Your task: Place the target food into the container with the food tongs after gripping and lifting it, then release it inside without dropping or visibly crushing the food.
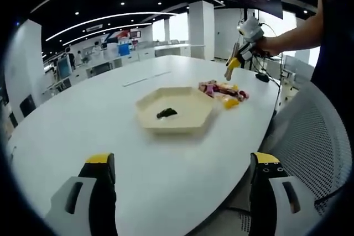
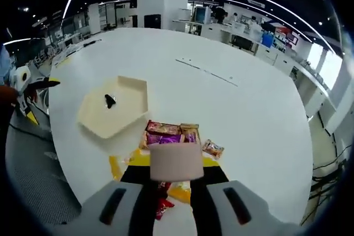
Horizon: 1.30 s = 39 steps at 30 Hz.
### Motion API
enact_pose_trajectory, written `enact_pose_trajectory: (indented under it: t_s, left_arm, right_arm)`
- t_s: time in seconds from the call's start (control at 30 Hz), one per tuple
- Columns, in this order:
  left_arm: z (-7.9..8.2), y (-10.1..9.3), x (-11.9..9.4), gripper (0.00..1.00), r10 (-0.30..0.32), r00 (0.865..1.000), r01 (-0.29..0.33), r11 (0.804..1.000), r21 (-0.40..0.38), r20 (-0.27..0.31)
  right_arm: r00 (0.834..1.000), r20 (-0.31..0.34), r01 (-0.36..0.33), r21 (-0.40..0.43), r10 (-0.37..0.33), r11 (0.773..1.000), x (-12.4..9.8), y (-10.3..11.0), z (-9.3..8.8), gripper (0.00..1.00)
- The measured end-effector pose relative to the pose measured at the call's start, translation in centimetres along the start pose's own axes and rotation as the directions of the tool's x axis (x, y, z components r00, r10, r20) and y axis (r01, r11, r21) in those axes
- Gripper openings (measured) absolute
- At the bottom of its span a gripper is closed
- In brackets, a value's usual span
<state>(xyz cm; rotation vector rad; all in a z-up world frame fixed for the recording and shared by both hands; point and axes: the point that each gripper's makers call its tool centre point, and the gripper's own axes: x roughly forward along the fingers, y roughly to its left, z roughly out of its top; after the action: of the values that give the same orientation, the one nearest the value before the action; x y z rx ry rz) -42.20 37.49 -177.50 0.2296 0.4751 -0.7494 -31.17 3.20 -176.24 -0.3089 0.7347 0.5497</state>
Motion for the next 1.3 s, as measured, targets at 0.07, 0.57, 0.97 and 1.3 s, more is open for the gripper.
enact_pose_trajectory:
  t_s: [0.07, 0.57, 0.97, 1.3]
  left_arm:
    - [0.0, 0.0, 0.0, 0.99, -0.001, 1.000, 0.001, 1.000, -0.001, -0.001]
    - [-0.2, -0.3, 0.1, 0.98, -0.012, 1.000, 0.012, 1.000, 0.011, -0.013]
    - [-0.4, -0.3, 0.1, 0.96, -0.009, 1.000, 0.009, 1.000, 0.010, -0.021]
    - [-0.4, -0.3, 0.1, 0.96, -0.010, 1.000, 0.011, 1.000, 0.015, -0.022]
  right_arm:
    - [1.000, -0.003, 0.008, 0.013, -0.008, 1.000, 0.4, -0.1, -0.4, 0.20]
    - [0.999, -0.036, 0.041, 0.102, -0.037, 0.994, 2.0, -0.1, -2.3, 0.21]
    - [0.998, -0.036, 0.046, 0.133, -0.042, 0.990, 2.5, 0.5, -2.4, 0.21]
    - [0.998, -0.042, 0.058, 0.161, -0.052, 0.985, 2.7, 0.7, -2.2, 0.21]
